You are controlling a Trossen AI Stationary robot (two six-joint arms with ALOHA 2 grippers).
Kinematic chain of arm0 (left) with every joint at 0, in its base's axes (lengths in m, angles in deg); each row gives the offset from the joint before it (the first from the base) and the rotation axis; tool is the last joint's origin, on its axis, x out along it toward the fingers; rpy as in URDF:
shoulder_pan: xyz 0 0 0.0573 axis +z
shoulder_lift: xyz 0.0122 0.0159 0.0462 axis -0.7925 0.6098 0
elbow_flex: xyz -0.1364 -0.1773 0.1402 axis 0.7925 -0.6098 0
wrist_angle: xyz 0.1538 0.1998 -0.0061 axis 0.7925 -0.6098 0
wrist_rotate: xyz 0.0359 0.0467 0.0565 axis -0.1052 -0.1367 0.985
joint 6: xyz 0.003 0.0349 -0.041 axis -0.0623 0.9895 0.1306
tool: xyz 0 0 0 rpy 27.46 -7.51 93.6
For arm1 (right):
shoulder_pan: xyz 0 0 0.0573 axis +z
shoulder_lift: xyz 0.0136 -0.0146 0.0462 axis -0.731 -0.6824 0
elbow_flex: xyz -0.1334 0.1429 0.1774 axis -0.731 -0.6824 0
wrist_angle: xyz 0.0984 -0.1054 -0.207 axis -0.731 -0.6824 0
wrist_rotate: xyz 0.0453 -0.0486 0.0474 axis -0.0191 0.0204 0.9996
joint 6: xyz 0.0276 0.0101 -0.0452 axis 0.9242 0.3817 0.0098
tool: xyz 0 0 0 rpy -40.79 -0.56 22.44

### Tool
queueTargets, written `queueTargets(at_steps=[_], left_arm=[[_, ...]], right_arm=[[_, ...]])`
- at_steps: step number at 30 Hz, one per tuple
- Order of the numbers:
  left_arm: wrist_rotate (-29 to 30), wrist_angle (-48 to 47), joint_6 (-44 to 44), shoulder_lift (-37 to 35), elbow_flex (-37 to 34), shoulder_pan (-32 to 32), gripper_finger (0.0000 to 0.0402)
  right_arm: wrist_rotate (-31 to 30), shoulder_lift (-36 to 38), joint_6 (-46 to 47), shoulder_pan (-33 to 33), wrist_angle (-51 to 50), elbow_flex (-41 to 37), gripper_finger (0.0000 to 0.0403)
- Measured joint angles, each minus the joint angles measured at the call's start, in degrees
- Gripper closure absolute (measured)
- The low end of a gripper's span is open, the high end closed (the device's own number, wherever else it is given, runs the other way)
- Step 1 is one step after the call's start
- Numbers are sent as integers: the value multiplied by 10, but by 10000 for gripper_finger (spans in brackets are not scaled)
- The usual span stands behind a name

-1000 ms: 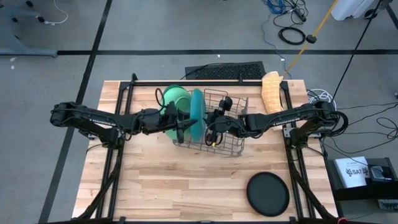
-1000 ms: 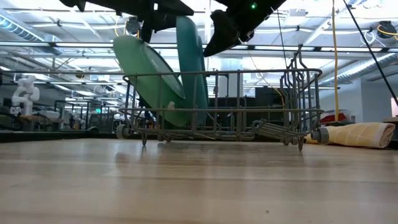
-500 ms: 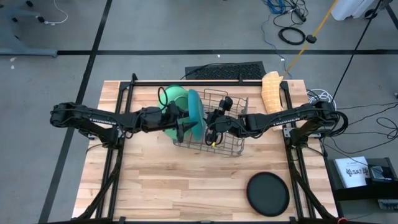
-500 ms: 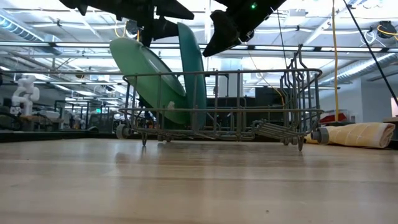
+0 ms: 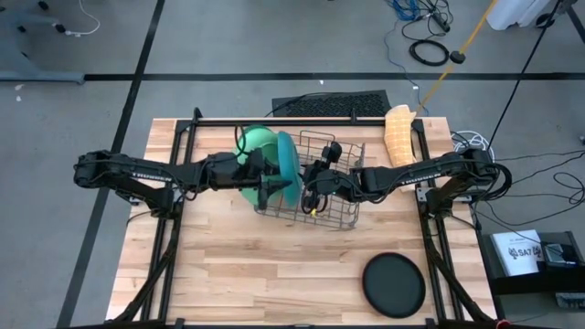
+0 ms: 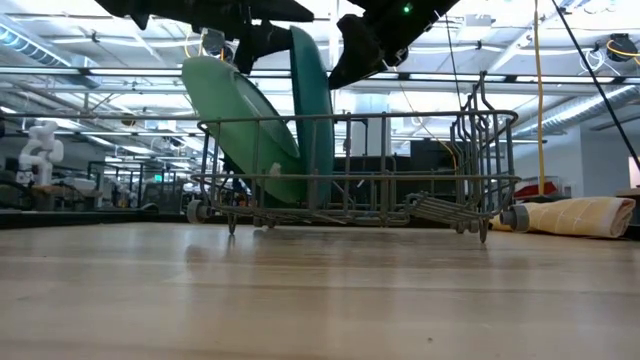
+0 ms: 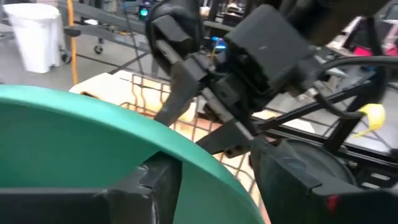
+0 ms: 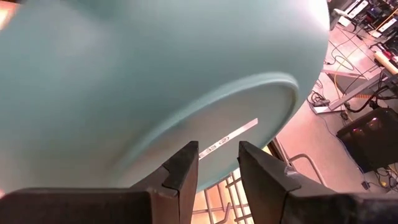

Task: Sort dishes
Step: Put the blue plate into the dish rack

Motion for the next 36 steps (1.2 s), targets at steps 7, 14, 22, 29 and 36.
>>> queueTargets(at_steps=[7, 14, 22, 29, 36], left_arm=[[-60, 6, 10, 5, 0, 2, 245], [-98, 22, 10, 31, 1, 3, 270], [-134, 35, 11, 49, 1, 4, 296], [-137, 35, 11, 49, 0, 9, 323], [-118, 25, 33, 49, -1, 9, 376]], right_arm=[[0, 0, 0, 0, 1, 0, 294], [0, 0, 0, 0, 1, 0, 294], [0, 0, 3, 0, -2, 0, 294], [17, 0, 8, -1, -2, 0, 294], [14, 0, 8, -2, -10, -1, 294]])
